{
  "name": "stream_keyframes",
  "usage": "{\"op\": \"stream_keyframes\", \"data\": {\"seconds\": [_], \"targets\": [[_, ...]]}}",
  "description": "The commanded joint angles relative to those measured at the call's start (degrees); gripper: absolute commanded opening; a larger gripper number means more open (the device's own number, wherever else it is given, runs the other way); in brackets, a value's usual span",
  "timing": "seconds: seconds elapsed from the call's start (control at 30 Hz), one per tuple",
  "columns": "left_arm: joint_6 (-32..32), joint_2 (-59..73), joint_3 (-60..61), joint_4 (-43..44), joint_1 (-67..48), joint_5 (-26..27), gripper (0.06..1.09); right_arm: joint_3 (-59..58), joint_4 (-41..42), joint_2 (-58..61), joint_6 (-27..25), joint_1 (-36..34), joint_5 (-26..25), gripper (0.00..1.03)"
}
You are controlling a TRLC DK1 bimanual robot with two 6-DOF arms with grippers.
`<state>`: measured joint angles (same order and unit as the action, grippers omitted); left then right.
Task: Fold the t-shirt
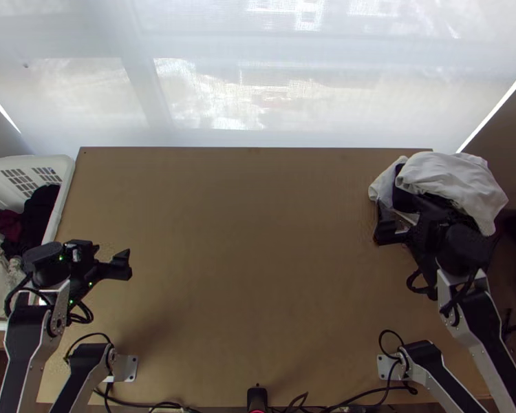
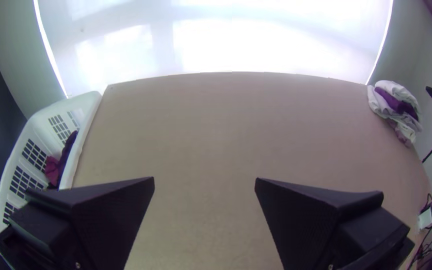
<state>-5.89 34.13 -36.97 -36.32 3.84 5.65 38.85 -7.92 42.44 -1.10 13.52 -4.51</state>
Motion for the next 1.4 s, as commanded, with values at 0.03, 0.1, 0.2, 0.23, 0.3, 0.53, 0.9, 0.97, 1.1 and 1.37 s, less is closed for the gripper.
{"op": "stream_keyframes", "data": {"seconds": [0.03, 0.1, 0.2, 0.23, 0.3, 0.53, 0.9, 0.97, 1.1, 1.37], "targets": [[-8.52, -16.64, 13.15, 6.87, 0.73, -3.63, 1.04, -13.63, -3.15, -12.82, -0.3, 2.13, -5.77, 0.98], [-11.51, -20.86, 16.05, 8.81, 1.96, -3.8, 1.04, -16.79, -1.83, -15.89, 3.56, 1.6, -7.88, 0.98], [-12.48, -25.16, 18.6, 8.98, 2.23, -4.16, 1.04, -21.27, -1.31, -24.33, 3.56, 3.09, -9.37, 0.98], [-12.39, -25.52, 19.3, 9.07, 2.05, -4.68, 1.04, -22.33, -1.22, -26.88, 3.48, 3.62, -9.37, 0.98], [-12.39, -26.83, 21.15, 8.98, 2.05, -4.86, 1.04, -24.88, -2.62, -33.29, 3.56, 4.59, -9.37, 0.98], [-1.58, -31.05, 23.44, 11.53, 1.44, -4.77, 1.04, -30.76, -0.69, -42.44, 3.92, -1.04, -10.25, 0.98], [-0.53, -34.22, 22.64, 5.99, 1.88, -4.68, 1.04, -33.4, -3.85, -42.52, 4.09, -0.95, -10.43, 0.98], [-0.53, -34.22, 22.56, 5.11, 2.05, -4.68, 1.04, -33.4, -3.85, -42.52, 4.09, -0.95, -10.43, 0.98], [-0.53, -34.22, 22.47, 4.76, 1.96, -4.68, 1.04, -33.4, -3.85, -42.44, 4.09, -0.95, -10.43, 0.98], [-0.53, -34.22, 22.47, 4.67, 1.96, -4.68, 1.04, -33.4, -3.85, -42.52, 4.09, -0.95, -10.43, 0.98]]}}
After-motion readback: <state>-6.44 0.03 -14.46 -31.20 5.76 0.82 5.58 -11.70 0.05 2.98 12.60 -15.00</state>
